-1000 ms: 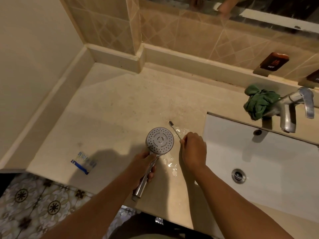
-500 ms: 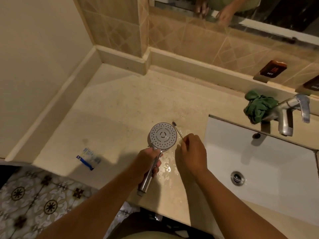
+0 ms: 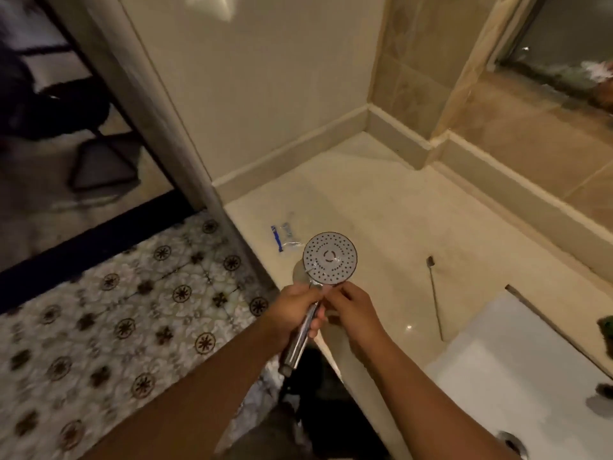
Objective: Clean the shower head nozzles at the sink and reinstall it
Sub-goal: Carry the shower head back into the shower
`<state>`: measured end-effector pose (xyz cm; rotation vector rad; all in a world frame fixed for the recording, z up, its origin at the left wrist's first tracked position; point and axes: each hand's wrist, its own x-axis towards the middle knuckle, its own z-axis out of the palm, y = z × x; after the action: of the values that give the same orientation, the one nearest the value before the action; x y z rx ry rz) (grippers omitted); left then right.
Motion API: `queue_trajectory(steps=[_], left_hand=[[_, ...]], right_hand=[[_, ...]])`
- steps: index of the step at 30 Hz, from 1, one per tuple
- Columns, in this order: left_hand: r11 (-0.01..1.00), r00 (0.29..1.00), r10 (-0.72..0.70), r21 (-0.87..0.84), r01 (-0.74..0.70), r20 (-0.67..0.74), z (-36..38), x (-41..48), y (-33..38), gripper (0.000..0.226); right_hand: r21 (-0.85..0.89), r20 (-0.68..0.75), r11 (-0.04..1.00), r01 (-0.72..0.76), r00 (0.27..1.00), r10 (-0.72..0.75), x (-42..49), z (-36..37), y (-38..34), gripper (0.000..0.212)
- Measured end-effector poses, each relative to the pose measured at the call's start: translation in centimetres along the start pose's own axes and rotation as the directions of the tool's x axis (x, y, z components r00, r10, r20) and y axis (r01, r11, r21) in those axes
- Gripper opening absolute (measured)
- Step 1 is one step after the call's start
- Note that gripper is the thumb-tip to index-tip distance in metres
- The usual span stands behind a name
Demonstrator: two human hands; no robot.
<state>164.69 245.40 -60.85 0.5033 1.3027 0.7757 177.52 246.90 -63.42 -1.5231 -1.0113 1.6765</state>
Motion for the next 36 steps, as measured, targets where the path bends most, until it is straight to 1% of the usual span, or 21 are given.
queue_trajectory(steps=[1,3,6,8,11,13,15,19,24,26,28,31,33,35,36], left_hand=[[0.999,0.999,0.014,-0.042,-0.016,-0.047,-1.2,-1.3,-0.6,0.02],[0.991,0.992,0.06,-0.111,-0.072,-0.114,-3.9,-4.2,-1.8,0.02],[0.961,0.969,0.14,-0.207,-0.183,-0.204,-8.1,-8.8,-4.1,0.017],[0.918,0.937,0.189,-0.285,-0.274,-0.294,-10.9,-11.8,-5.8,0.019],[0.839,0.889,0.23,-0.383,-0.387,-0.395,-15.4,-16.8,-8.5,0.024],[0.812,0.858,0.254,-0.384,-0.441,-0.447,-18.4,-21.1,-10.9,0.023],[0.813,0.818,0.257,-0.342,-0.471,-0.515,-21.1,-25.5,-13.5,0.026],[0.781,0.718,0.232,-0.315,-0.54,-0.657,-26.2,-34.2,-19.9,0.029],[0.763,0.563,0.126,-0.283,-0.581,-0.817,-30.8,-44.8,-28.9,0.025],[0.736,0.494,0.066,-0.292,-0.611,-0.867,-31.6,-48.9,-32.1,0.023],[0.699,0.43,-0.001,-0.308,-0.646,-0.903,-31.8,-52.7,-35.3,0.02],[0.643,0.352,-0.061,-0.307,-0.701,-0.934,-31.1,-57.6,-39.3,0.011],[0.605,0.288,-0.114,-0.297,-0.739,-0.951,-30.5,-60.3,-41.6,0.019],[0.573,0.215,-0.189,-0.285,-0.769,-0.958,-30.0,-62.6,-43.5,0.028],[0.565,0.172,-0.222,-0.271,-0.78,-0.96,-29.9,-63.7,-44.4,0.028]], right_hand=[[0.027,0.086,0.999,-0.035,0.996,0.033,-0.4,1.3,0.2,0.02],[0.044,0.27,0.992,-0.119,0.957,0.103,-1.3,4.3,0.6,0.013],[-0.063,0.461,0.986,-0.152,0.872,0.164,-3.1,9.8,1.2,0.011],[-0.14,0.561,0.983,-0.118,0.808,0.177,-4.5,13.8,1.3,0.014],[-0.234,0.694,0.972,-0.038,0.693,0.194,-7.3,20.0,1.5,0.007],[-0.309,0.752,0.951,0.014,0.616,0.235,-10.1,24.5,2.0,0.008],[-0.367,0.8,0.928,0.065,0.53,0.279,-13.5,29.0,3.0,0.01],[-0.442,0.858,0.884,0.152,0.359,0.367,-21.7,37.8,6.6,0.014],[-0.513,0.858,0.816,0.267,0.168,0.485,-33.0,47.1,13.8,0.011],[-0.52,0.85,0.798,0.305,0.085,0.521,-37.8,50.1,16.5,0.011],[-0.535,0.825,0.779,0.327,0.003,0.565,-42.4,52.3,19.2,0.012],[-0.547,0.765,0.74,0.392,-0.124,0.632,-49.0,54.6,22.8,0.013],[-0.542,0.72,0.718,0.437,-0.2,0.665,-53.0,55.8,24.9,0.015],[-0.533,0.679,0.698,0.478,-0.251,0.69,-56.7,56.9,26.7,0.015],[-0.532,0.655,0.69,0.491,-0.279,0.702,-58.5,57.4,27.6,0.015]])
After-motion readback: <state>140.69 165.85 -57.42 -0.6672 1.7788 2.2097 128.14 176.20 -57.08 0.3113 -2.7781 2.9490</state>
